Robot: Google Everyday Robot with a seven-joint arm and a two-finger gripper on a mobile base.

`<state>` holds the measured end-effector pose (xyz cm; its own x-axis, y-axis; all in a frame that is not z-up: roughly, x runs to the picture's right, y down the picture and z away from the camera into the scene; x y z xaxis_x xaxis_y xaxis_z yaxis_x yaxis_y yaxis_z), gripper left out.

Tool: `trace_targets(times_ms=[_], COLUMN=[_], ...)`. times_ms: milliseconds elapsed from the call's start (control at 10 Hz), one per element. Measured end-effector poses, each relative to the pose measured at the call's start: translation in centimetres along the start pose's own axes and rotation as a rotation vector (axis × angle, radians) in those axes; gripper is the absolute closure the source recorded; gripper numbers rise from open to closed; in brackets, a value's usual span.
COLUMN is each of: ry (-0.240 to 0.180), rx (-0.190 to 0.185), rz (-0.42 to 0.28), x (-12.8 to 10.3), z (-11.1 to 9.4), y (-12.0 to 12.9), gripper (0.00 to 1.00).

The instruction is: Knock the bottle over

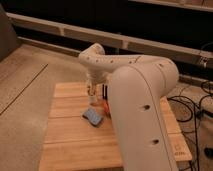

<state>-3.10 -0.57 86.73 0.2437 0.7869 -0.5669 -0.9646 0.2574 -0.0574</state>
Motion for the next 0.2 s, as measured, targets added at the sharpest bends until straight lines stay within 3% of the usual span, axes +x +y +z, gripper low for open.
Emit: trace_targets(times_ms=[200], ry=[-0.037], rx=[-0.023], rz=[-0.032], x=[-0.22], z=[-0.77], y=[0.8], gripper=[0.35])
